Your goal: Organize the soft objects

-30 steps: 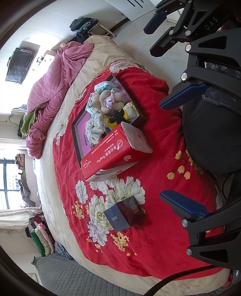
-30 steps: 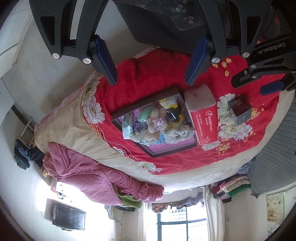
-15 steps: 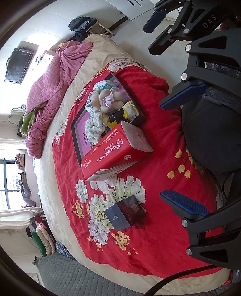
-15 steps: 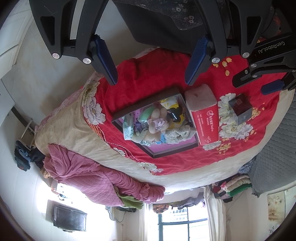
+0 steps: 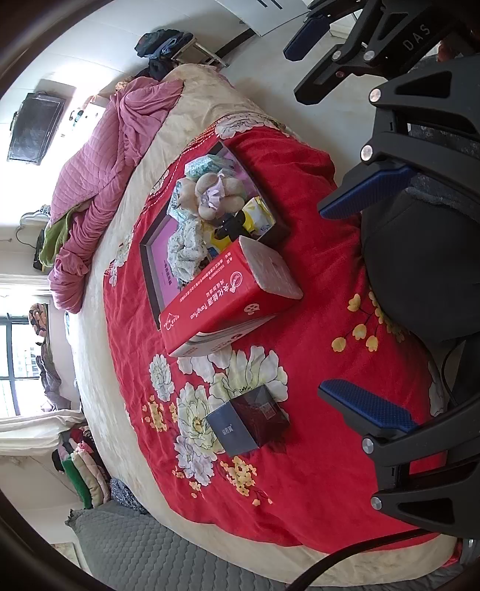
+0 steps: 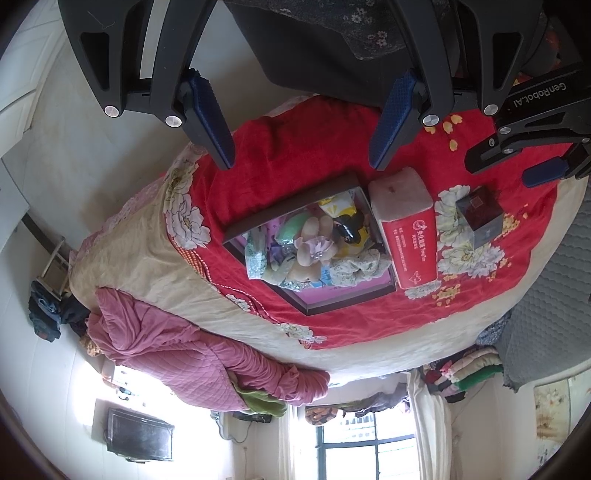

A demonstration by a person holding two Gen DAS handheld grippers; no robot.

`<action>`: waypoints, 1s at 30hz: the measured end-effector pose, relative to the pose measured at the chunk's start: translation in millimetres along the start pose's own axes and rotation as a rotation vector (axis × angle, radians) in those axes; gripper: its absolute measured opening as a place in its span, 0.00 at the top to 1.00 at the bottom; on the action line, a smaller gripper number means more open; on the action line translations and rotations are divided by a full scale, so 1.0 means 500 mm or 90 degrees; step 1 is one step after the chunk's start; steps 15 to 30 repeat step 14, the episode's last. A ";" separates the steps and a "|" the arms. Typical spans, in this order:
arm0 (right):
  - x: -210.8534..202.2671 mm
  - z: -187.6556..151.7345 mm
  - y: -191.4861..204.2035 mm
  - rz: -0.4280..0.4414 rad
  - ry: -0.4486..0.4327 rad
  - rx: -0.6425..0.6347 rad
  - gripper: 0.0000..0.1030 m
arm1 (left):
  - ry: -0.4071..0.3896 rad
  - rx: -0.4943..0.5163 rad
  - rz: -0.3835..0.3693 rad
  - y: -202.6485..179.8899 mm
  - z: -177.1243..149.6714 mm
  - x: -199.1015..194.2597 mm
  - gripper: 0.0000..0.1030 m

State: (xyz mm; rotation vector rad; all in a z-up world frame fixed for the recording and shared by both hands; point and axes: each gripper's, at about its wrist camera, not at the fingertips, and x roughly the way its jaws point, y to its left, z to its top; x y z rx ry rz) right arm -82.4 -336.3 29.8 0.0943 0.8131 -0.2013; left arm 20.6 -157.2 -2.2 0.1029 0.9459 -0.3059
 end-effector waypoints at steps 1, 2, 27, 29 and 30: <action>0.001 0.000 0.001 0.001 0.000 0.000 0.27 | 0.001 -0.001 0.000 0.001 0.000 0.001 0.15; 0.001 0.000 0.001 0.000 0.001 0.000 0.27 | 0.001 0.000 0.000 0.000 0.000 0.002 0.15; 0.001 0.003 0.008 0.001 -0.006 -0.004 0.27 | 0.003 -0.007 -0.020 0.001 -0.004 0.008 0.12; 0.001 0.003 0.008 0.001 -0.006 -0.004 0.27 | 0.003 -0.007 -0.020 0.001 -0.004 0.008 0.12; 0.001 0.003 0.008 0.001 -0.006 -0.004 0.27 | 0.003 -0.007 -0.020 0.001 -0.004 0.008 0.12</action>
